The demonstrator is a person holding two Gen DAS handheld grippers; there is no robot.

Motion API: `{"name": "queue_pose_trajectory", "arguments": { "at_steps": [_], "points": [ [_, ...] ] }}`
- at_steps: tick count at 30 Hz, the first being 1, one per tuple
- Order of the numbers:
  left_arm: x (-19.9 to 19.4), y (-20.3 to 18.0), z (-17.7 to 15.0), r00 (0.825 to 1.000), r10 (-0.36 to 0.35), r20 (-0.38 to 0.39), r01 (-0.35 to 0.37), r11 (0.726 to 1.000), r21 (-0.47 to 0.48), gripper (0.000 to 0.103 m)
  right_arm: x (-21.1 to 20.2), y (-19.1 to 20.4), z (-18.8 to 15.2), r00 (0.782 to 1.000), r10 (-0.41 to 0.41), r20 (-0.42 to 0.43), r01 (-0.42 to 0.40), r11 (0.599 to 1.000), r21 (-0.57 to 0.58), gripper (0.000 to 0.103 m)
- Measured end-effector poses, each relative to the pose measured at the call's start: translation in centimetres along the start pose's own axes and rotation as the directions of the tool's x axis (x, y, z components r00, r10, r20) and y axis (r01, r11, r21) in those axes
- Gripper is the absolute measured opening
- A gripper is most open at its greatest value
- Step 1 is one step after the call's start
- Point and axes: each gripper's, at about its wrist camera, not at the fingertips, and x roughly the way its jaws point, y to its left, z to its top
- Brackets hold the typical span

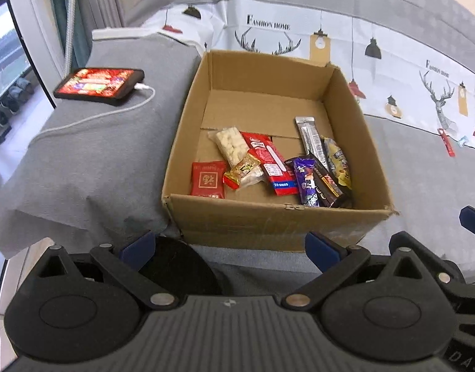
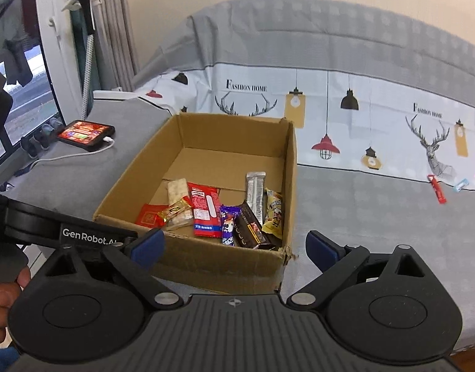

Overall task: Organize snacks
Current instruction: 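Lift both tools up out of the box, then grasp the red stick with left tool while right tool grasps blue stick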

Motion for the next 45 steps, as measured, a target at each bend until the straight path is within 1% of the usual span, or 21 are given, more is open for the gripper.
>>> {"name": "queue_pose_trajectory", "arguments": {
  "at_steps": [5,9,17,25,39,43,45],
  "points": [
    [-2.1,-0.2,-1.1,0.999,0.006,0.048,-0.006,1.0,0.012,0.103,-2.3,0.0,-0.4,0.998,-0.006,0.056,0.006,1.0,0.002,0.098],
    [-3.3,-0.4,-1.8,0.998,0.006,0.07,-0.007,1.0,0.02,0.103,-3.7,-0.1,-0.9,0.996,-0.008,0.087,0.007,1.0,0.007,0.099],
    [-5.3,-0.8,-2.9,0.994,0.0,0.108,-0.004,0.999,0.033,0.103,-5.9,-0.2,-1.7,0.991,-0.018,0.133,0.017,1.0,0.012,0.1],
    [-6.4,-0.8,-3.3,0.991,0.002,0.131,-0.006,0.999,0.033,0.103,-7.1,-0.1,-2.0,0.986,-0.016,0.164,0.016,1.0,0.005,0.101],
    [-6.4,-1.8,-3.3,0.992,0.018,0.124,-0.025,0.998,0.055,0.103,-7.2,-0.9,-2.5,0.987,-0.007,0.163,0.002,1.0,0.03,0.101],
    [-5.9,-2.6,-3.0,0.994,0.021,0.104,-0.029,0.997,0.073,0.103,-6.9,-1.9,-2.6,0.988,0.0,0.154,-0.008,0.999,0.054,0.101],
    [-5.5,-3.1,-2.8,0.997,0.013,0.081,-0.02,0.996,0.083,0.103,-6.5,-2.7,-2.7,0.989,0.0,0.147,-0.011,0.997,0.077,0.102]
  ]
}}
